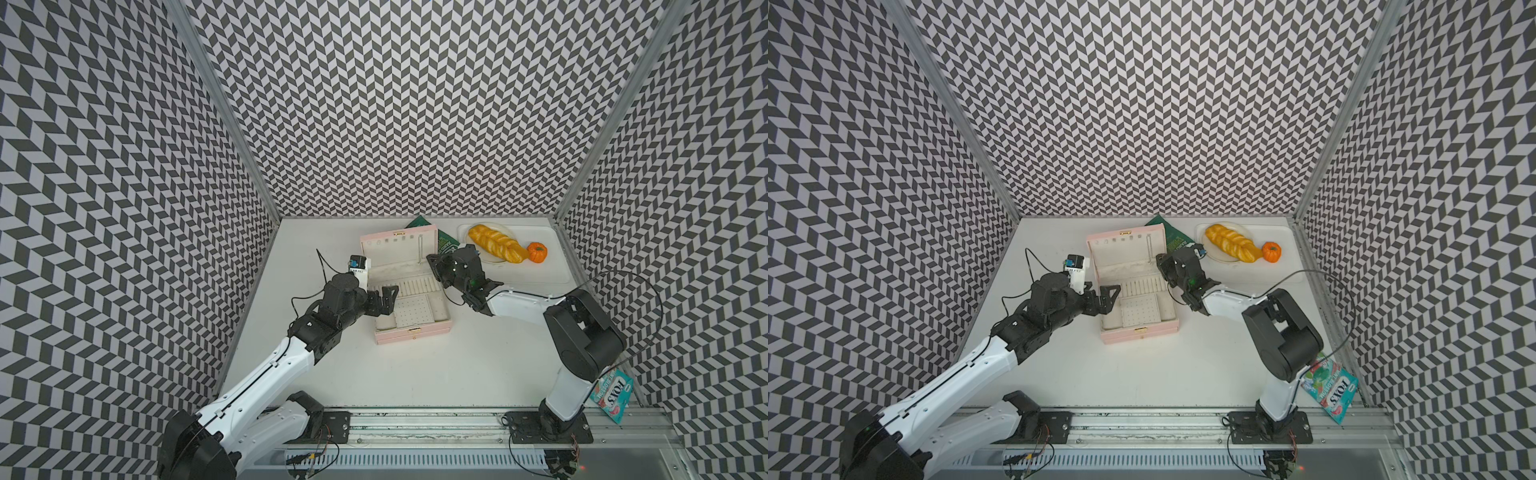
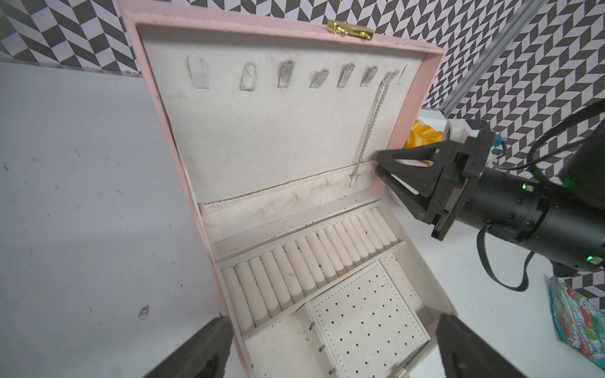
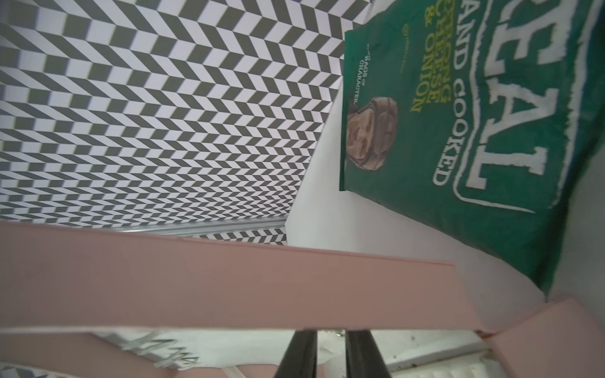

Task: Put jewelry chain into jewelry box
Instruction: Adjust the necklace in the storage slot.

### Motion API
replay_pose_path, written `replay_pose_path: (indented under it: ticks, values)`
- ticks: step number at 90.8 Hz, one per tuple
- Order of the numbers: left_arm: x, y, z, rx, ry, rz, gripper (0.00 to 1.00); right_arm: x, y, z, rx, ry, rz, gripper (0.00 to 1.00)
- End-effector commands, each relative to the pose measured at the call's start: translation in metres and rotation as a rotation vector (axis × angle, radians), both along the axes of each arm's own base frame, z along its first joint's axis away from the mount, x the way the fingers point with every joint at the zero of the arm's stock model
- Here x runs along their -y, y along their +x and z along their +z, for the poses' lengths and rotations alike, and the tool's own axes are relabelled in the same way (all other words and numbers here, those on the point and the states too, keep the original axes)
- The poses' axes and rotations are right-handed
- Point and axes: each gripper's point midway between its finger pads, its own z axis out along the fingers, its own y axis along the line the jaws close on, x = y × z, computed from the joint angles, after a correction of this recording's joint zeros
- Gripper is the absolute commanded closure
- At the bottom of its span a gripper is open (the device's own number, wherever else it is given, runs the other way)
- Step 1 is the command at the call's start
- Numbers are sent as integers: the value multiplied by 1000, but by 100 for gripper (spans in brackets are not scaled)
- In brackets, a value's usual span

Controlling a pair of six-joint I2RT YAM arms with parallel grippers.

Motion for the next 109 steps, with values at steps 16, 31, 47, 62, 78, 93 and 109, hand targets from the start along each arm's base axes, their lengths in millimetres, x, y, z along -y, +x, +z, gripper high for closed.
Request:
replay_pose_path:
  ticks: [16, 31, 47, 62, 78, 93, 109]
  values:
    - [4, 2, 16, 36, -2, -12, 0, -3, 16, -8, -22, -11, -8, 79]
    - [2, 2, 16, 37, 4, -8, 0, -3, 14, -12, -33, -14, 4, 79]
    - [2, 3, 16, 41, 7, -2, 0, -1, 13, 0, -1, -27, 6, 79]
    - [1, 3, 16, 39, 8, 0, 0, 2, 9, 9, 1, -30, 6, 79]
    - [1, 3, 16, 40, 9, 1, 0, 5, 1, 4, -21, -20, 7, 80]
    - [1, 3, 16, 38, 6, 0, 0, 6, 1, -3, -33, -17, 5, 80]
    - [2, 3, 17, 39, 6, -4, 0, 5, 8, -5, -32, -23, 1, 80]
